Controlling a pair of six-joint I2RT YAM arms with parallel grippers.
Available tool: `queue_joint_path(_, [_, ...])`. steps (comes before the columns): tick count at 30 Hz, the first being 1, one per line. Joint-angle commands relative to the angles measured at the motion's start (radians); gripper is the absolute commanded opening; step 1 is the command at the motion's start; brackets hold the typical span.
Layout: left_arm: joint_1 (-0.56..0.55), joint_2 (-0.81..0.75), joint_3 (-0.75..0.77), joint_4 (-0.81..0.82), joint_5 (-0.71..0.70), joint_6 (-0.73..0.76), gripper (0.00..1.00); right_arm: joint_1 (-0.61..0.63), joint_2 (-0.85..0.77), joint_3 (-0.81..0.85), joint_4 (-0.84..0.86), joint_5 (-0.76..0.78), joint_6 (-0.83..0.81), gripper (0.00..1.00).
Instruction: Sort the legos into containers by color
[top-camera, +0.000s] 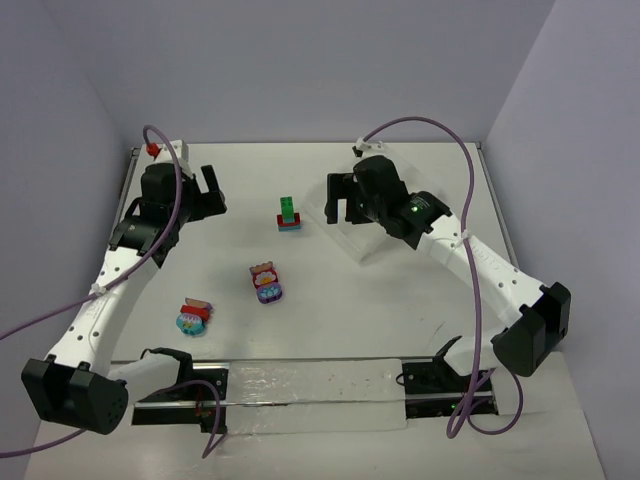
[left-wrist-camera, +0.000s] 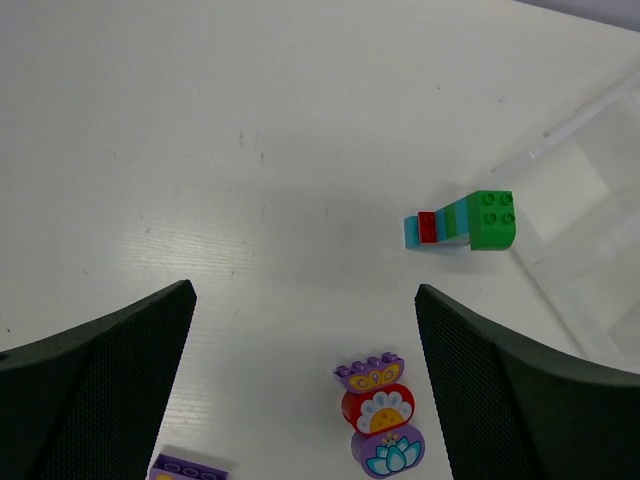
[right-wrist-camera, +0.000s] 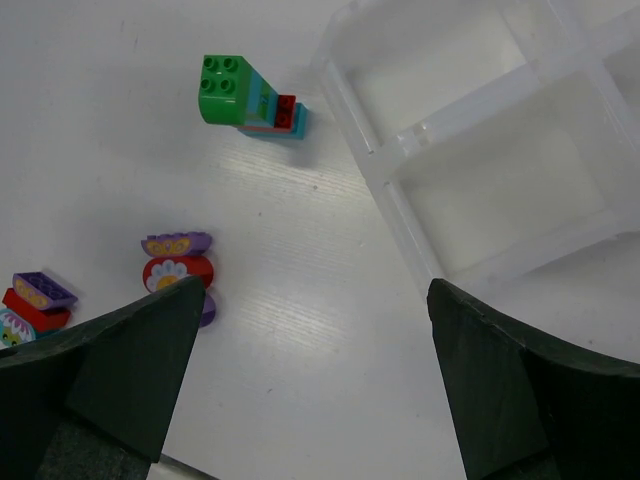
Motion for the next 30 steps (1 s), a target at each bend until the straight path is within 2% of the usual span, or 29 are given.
queue_joint_path(1, [0.003, -0.044, 0.006, -0.011, -0.025, -0.020, 0.99, -0.002, -0.027, -0.020, 0.025, 0.014, 0.005, 1.00])
queue_joint_path(5, [0.005, -0.045, 0.012, -0.038, -0.048, -0.027, 0.99, 0.000, -0.004, 0.008, 0.019, 0.012, 0.008, 1.00])
queue_joint_path(9, [0.005, -0.042, 0.019, -0.062, -0.093, -0.048, 0.99, 0.043, 0.090, 0.113, -0.027, 0.046, -0.029, 0.98])
queue_joint_path(11, [0.005, -0.032, 0.024, -0.077, -0.137, -0.067, 0.99, 0.099, 0.192, 0.239, -0.101, 0.150, -0.048, 0.98])
queue_joint_path(13, [0.004, -0.011, 0.037, -0.105, -0.185, -0.089, 0.99, 0.126, 0.298, 0.362, -0.184, 0.189, -0.046, 0.98])
queue_joint_path(16, [0.006, 0.004, 0.053, -0.149, -0.229, -0.121, 0.99, 0.132, 0.411, 0.486, -0.198, 0.153, -0.041, 0.93])
queue_joint_path(19, [0.010, -0.001, 0.048, -0.160, -0.226, -0.133, 0.99, 0.131, 0.516, 0.609, -0.215, 0.120, -0.029, 0.83])
queue_joint_path(22, [0.014, -0.014, 0.040, -0.162, -0.224, -0.128, 0.99, 0.132, 0.664, 0.775, -0.278, 0.131, -0.012, 0.79])
queue_joint_path(26, [0.016, -0.037, 0.029, -0.146, -0.252, -0.111, 0.99, 0.128, 0.805, 0.957, -0.336, 0.162, 0.011, 0.80])
queue_joint_path(30, [0.016, -0.055, 0.027, -0.144, -0.285, -0.087, 0.99, 0.116, 0.872, 1.000, -0.332, 0.146, 0.048, 0.85])
